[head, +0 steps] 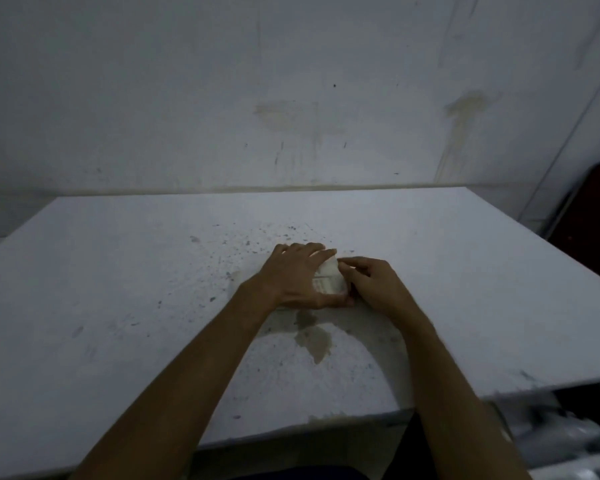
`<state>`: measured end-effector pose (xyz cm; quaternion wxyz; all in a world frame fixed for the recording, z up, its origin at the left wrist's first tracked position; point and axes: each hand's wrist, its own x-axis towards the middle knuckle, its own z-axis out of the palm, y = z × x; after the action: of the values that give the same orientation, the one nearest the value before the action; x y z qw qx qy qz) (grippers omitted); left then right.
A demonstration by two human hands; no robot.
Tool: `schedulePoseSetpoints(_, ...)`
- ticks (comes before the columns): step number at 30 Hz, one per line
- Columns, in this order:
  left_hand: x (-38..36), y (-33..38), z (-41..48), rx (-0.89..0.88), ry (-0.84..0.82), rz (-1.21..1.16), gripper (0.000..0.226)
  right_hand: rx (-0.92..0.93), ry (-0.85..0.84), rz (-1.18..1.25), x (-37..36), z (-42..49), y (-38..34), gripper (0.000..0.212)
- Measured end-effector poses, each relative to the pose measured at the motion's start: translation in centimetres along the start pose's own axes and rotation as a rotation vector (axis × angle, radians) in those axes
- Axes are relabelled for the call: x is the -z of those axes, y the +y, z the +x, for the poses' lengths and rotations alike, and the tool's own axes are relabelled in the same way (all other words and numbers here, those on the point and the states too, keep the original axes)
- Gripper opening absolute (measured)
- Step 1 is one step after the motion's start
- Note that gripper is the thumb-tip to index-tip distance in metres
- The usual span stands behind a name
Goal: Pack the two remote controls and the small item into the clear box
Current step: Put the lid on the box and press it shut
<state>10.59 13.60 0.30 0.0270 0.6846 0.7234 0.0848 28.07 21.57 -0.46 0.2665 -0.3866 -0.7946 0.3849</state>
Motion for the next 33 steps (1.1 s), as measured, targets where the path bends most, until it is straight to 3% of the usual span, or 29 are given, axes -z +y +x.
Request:
schedulePoseSetpoints(8,0.0,-0.1,-0.6,-0.039,0.069,0.071,0.121,-0.208,-0.147,0.213,1.6,-2.3,-0.7,0.019)
schedulePoseSetpoints(13,-0.1,-0.2,-0.6,-0.056,0.11,0.05,0.119,-0.34,-0.244,0.176,2.7,-0.6,-1.5,0.017)
schedulePoseSetpoints(18,-0.6,-0.6,-0.4,-0.014,0.117,0.039,0.107,-0.356,-0.129,0.178,2.0,0.4,-0.9,0.03)
schedulePoseSetpoints(21,-0.6,-0.7,-0.3,-0.022,0.096,0.065,0.107,-0.405,-0.147,0.16,1.6,0.5,-1.4,0.032)
schedulePoseSetpoints(26,0.2,-0.3,-0.6,-0.007,0.055,0.048,0.111,-0.457,-0.211,0.113,2.5,1.7,-3.9,0.017)
schedulePoseSetpoints(33,1.3,-0.1,-0.8,0.029,-0.002,-0.026,0.111,-0.514,-0.162,0.2,1.0,3.3,-2.5,0.029)
